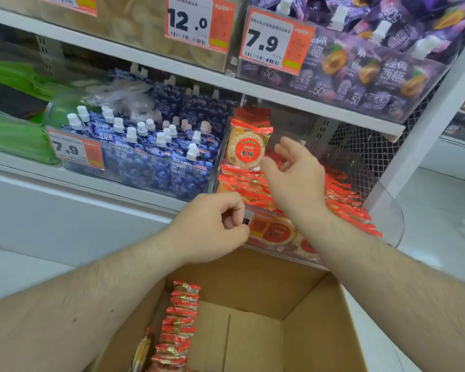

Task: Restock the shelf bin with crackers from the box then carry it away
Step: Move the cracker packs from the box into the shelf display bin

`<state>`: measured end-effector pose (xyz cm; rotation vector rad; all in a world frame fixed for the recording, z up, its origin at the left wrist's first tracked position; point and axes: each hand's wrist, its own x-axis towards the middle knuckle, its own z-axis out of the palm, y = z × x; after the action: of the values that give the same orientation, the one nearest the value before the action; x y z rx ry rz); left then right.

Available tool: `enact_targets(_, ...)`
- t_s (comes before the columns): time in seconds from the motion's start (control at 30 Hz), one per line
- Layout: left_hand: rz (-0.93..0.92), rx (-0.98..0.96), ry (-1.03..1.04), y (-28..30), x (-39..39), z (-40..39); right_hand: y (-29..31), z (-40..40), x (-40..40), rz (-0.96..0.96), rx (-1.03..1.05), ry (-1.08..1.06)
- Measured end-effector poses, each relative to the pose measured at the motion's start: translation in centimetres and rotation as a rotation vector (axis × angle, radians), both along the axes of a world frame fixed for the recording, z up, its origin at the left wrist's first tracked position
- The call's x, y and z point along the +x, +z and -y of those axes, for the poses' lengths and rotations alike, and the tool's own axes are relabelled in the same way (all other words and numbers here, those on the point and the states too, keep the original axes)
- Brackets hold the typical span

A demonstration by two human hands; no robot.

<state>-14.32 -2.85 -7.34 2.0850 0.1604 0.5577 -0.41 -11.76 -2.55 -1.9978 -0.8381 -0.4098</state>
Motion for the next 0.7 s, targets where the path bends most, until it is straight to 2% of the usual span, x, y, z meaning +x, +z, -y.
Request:
enact_targets(0.07,-0.236,0.069,-0.114,-1.3,-0.4,0.5,-2.4,1.9,-2.8,0.261,0.161,0.169)
enact_targets(0.13,-0.486,0.251,-0.22,-2.9,-0.4,0.6,-6.6,3.5,-5.0,0.308,0.163,0.305)
enact_targets(0.2,-0.735,0.412,-0.298,-4.4,-0.4,0.3,-11.4,4.6,-5.7,0.135,0.038,0.337)
enact_targets(0.3,-0.964,0.496,-0.345,-6.4,-0.6,0.0,-20.0,5.2,-4.8,-0.235,-0.448,0.22)
enact_targets(0.4,-1.042,0.466,-0.373,-7.8,-0.4,-0.1,-27.7,5.6,-3.8,-0.647,-0.789,0.081)
enact_targets(0.47,-1.065,0.445,-0.398,-8.7,0.0,-0.2,-31.6,6.1,-4.7,-0.886,-0.959,0.112)
enact_targets(0.5,-1.074,0.441,-0.403,-9.0,0.2,-0.4,-33.2,6.3,-5.3,-0.946,-1.064,0.177)
enact_targets(0.57,-1.092,0.422,-0.393,-9.5,0.6,-0.8,-35.3,6.8,-6.9,-0.961,-1.239,0.296)
enact_targets(0.7,-1.101,0.363,-0.333,-10.2,0.7,-1.9,-37.6,7.3,-8.6,-0.88,-1.361,0.316)
